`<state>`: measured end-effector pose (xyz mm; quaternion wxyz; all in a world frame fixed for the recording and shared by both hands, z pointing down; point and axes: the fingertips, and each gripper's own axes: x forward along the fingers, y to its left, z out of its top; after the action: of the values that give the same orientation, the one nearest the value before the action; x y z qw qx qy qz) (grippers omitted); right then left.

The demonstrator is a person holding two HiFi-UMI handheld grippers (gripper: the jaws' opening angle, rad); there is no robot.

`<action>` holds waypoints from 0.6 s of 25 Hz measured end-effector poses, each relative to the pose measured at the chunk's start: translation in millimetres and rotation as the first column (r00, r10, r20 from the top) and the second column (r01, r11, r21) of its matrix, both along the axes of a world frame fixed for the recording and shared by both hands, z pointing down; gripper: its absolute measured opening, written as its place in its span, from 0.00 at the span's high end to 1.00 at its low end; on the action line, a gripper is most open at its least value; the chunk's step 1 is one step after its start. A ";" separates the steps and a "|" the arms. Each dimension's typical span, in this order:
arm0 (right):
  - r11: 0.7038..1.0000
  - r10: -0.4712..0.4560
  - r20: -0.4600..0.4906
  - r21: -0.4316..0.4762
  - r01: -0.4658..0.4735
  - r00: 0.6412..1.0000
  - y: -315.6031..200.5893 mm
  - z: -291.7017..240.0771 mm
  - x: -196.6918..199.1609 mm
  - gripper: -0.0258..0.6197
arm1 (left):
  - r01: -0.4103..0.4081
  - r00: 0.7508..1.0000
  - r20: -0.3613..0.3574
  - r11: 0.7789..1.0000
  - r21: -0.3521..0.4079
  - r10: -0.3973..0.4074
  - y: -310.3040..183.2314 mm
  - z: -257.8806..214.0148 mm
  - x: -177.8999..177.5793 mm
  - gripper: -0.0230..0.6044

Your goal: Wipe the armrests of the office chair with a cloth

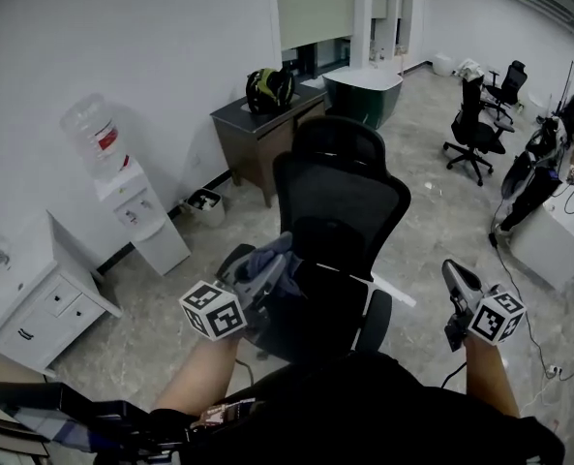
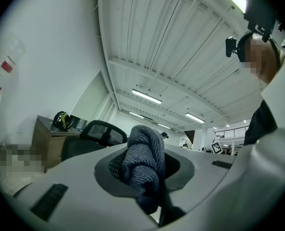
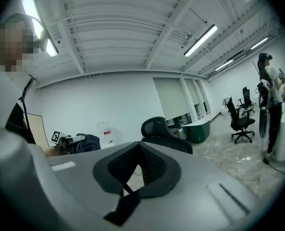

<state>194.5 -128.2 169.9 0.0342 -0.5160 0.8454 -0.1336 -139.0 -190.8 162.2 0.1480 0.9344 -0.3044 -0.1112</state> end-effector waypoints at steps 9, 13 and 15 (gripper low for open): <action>1.000 -0.015 -0.021 -0.009 0.015 1.000 1.2 8.1 3.6 0.97 | -0.013 1.000 -0.002 1.000 0.001 0.013 1.3 -2.3 11.4 0.83; 1.000 -0.020 -0.027 -0.006 0.020 0.999 2.9 7.2 2.6 0.97 | -0.018 1.000 -0.007 1.000 -0.001 0.018 3.6 -4.4 11.7 0.83; 1.000 -0.022 -0.027 -0.005 0.022 0.999 4.3 5.3 2.5 0.97 | -0.021 1.000 -0.005 1.000 0.005 0.021 5.6 -7.6 12.9 0.83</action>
<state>197.0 -124.0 175.3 0.0201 -0.5085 0.8511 -0.1287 -126.1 -185.2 154.6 0.1475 0.9377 -0.2938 -0.1129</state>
